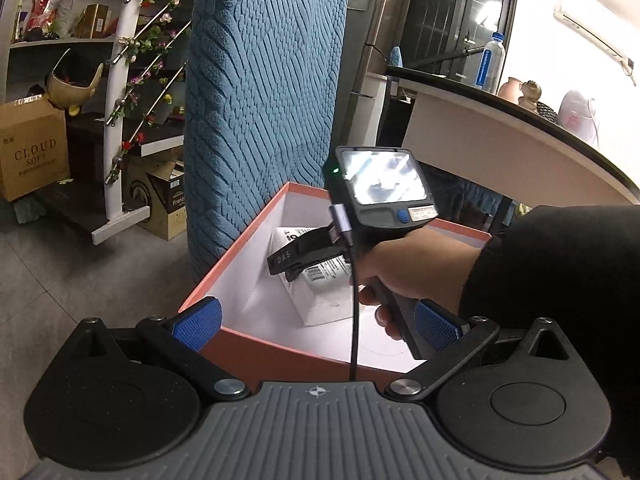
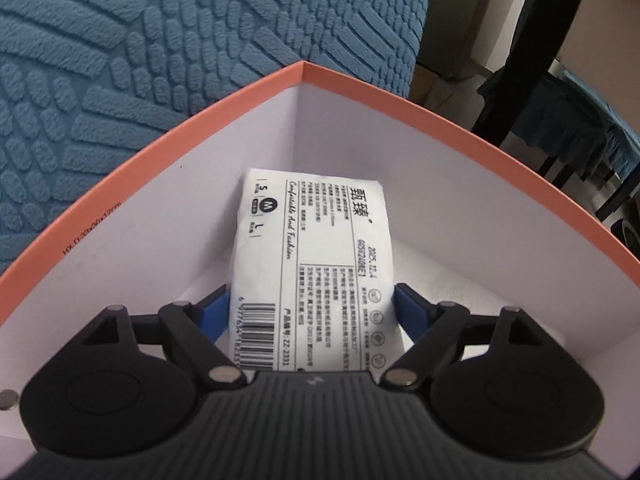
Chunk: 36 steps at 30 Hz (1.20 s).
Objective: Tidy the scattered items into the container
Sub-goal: 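Open the right gripper and withdraw it from the box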
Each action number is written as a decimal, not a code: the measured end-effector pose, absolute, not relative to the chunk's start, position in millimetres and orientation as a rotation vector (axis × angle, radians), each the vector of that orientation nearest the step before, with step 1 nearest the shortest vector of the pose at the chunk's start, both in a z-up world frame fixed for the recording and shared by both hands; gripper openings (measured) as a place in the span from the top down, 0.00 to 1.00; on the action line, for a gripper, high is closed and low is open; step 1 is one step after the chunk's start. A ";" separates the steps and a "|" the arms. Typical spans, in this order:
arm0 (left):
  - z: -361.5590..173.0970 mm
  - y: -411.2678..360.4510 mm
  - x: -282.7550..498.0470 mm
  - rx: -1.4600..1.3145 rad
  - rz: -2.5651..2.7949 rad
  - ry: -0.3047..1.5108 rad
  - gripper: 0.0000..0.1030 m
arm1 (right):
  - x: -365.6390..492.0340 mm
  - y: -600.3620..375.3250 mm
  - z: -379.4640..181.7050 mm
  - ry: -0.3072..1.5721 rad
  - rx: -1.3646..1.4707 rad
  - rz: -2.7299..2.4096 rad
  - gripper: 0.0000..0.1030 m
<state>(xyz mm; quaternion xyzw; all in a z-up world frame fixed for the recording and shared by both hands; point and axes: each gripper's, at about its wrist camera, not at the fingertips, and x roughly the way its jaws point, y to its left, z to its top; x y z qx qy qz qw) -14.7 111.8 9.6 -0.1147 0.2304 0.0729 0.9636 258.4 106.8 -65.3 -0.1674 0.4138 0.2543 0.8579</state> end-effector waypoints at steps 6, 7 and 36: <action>9.1 105.0 -12.5 -0.215 0.150 0.464 0.00 | 257.1 77.0 -29.2 0.800 -0.290 0.535 0.07; 9.2 103.5 -12.5 -0.212 0.150 0.462 0.00 | 255.5 68.5 -20.3 0.784 -0.280 0.530 0.07; 9.9 7.3 -6.4 -0.048 0.091 0.367 0.00 | 27.3 -241.8 42.8 0.334 0.038 0.250 0.07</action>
